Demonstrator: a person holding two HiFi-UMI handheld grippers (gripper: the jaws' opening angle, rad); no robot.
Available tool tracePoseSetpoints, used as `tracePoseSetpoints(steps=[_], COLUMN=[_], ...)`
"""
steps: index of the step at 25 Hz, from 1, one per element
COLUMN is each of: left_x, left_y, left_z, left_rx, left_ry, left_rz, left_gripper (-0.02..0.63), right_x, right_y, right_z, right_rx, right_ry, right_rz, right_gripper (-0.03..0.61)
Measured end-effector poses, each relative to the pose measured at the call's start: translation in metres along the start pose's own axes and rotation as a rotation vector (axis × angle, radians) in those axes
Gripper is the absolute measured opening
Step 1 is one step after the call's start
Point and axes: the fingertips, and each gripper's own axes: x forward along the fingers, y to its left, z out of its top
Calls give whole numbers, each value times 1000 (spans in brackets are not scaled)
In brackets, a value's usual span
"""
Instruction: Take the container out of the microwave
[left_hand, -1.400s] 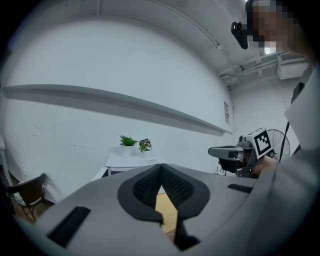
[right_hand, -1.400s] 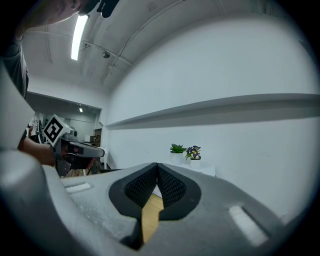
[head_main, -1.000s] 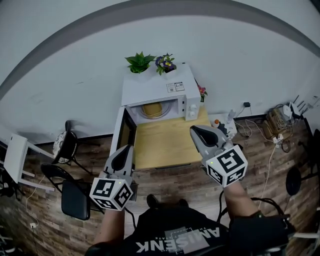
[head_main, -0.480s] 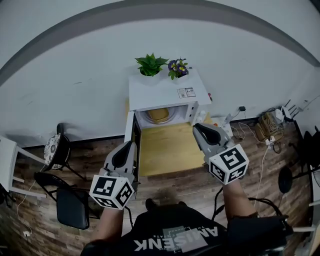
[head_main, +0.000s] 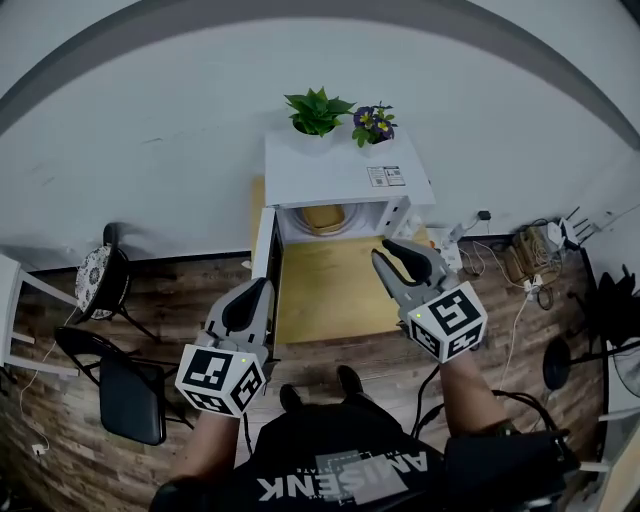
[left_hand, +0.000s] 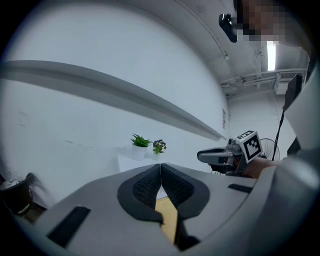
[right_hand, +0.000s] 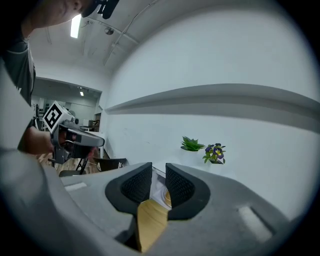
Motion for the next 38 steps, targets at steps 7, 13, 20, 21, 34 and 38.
tracePoseSetpoints(steps=[7, 13, 20, 21, 34, 38], left_x=[3, 8, -8, -11, -44, -51], left_y=[-1, -5, -3, -1, -3, -7], left_z=[-9, -12, -16, -16, -35, -37], left_rx=[-18, -36, -58, -61, -102, -118], left_ry=[12, 1, -31, -36, -50, -53], left_rz=[112, 193, 340, 366, 588, 637], left_gripper=[2, 3, 3, 3, 67, 67], right_x=[32, 64, 105, 111, 190, 212], right_y=[-14, -29, -33, -33, -40, -47], right_z=[-27, -55, -101, -105, -180, -201], right_rx=[-70, -124, -203, -212, -451, -513], right_ry=[46, 96, 171, 176, 287, 329], right_rz=[124, 231, 336, 350, 454, 461], right_gripper=[97, 126, 155, 155, 156, 156])
